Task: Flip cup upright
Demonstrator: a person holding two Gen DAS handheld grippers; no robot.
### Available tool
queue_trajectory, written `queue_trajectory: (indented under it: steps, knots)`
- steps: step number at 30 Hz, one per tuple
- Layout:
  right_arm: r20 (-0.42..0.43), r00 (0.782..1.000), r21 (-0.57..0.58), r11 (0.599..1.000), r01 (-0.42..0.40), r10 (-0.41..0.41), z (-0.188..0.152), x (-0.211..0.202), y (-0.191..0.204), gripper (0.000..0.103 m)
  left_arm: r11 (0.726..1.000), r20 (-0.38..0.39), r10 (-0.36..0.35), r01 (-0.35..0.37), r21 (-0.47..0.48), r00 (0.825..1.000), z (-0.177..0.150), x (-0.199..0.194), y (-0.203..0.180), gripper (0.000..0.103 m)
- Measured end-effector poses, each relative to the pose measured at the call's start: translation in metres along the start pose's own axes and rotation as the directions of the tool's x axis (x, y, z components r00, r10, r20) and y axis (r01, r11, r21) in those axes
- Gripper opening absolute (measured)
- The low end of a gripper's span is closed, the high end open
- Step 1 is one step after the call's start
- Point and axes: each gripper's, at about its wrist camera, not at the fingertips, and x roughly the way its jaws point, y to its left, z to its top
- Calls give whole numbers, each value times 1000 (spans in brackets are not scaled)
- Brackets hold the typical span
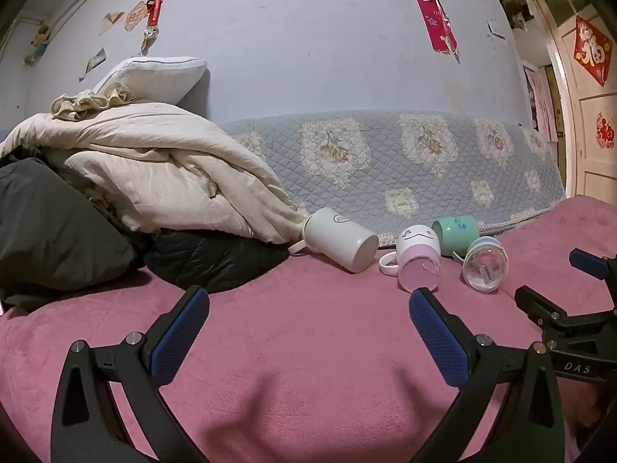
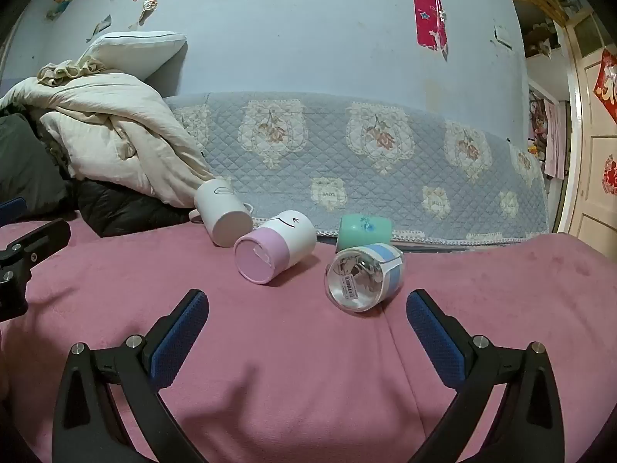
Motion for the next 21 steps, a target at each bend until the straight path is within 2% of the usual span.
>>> queue_trajectory:
  steps: [21]
  knots:
    - [-5, 1000, 7, 1000, -3, 3, -1, 2, -1, 103, 1000, -1, 0, 0, 2, 1000, 0, 0, 0, 103]
